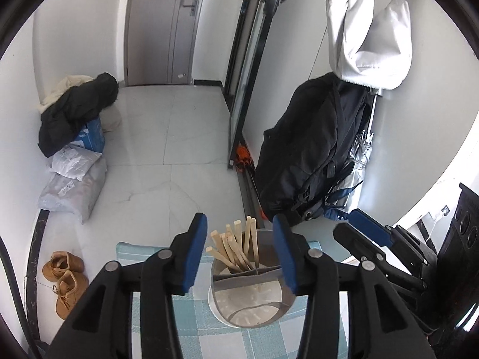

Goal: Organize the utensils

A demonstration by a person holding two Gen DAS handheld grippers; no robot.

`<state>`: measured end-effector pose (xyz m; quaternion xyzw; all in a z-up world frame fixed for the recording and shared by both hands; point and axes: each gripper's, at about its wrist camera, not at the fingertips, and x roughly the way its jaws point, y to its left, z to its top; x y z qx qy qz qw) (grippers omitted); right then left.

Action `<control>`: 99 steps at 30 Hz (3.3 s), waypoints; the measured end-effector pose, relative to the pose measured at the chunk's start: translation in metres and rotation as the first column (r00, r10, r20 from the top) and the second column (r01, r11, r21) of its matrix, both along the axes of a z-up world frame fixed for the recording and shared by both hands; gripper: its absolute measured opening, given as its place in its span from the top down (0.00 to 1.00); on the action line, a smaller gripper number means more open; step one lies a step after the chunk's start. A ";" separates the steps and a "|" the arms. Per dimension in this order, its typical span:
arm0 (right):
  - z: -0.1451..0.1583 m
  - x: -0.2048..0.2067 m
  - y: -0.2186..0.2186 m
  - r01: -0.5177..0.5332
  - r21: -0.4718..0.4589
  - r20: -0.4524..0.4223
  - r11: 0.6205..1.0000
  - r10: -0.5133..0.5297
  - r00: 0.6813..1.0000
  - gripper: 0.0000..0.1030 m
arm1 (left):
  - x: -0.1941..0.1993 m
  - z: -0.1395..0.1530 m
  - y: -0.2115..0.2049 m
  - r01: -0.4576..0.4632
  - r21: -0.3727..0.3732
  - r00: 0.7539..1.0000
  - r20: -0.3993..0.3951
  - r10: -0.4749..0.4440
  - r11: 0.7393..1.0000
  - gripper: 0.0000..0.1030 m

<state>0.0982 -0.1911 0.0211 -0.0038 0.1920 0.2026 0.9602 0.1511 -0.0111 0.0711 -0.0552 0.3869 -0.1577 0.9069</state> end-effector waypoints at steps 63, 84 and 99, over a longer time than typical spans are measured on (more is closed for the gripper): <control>-0.042 -0.200 -0.023 0.205 0.008 0.248 0.979 -0.201 0.948 0.00 | -0.182 -0.029 0.014 -0.279 0.059 0.899 0.367 0.239 0.958 0.02; -0.060 -0.185 -0.024 0.230 0.000 0.194 0.973 -0.226 0.955 0.00 | -0.173 -0.048 0.008 -0.263 0.082 0.908 0.357 0.218 0.961 0.02; -0.060 -0.185 -0.023 0.237 -0.005 0.204 0.972 -0.231 0.951 0.00 | -0.170 -0.052 0.007 -0.286 0.106 0.912 0.336 0.237 0.952 0.02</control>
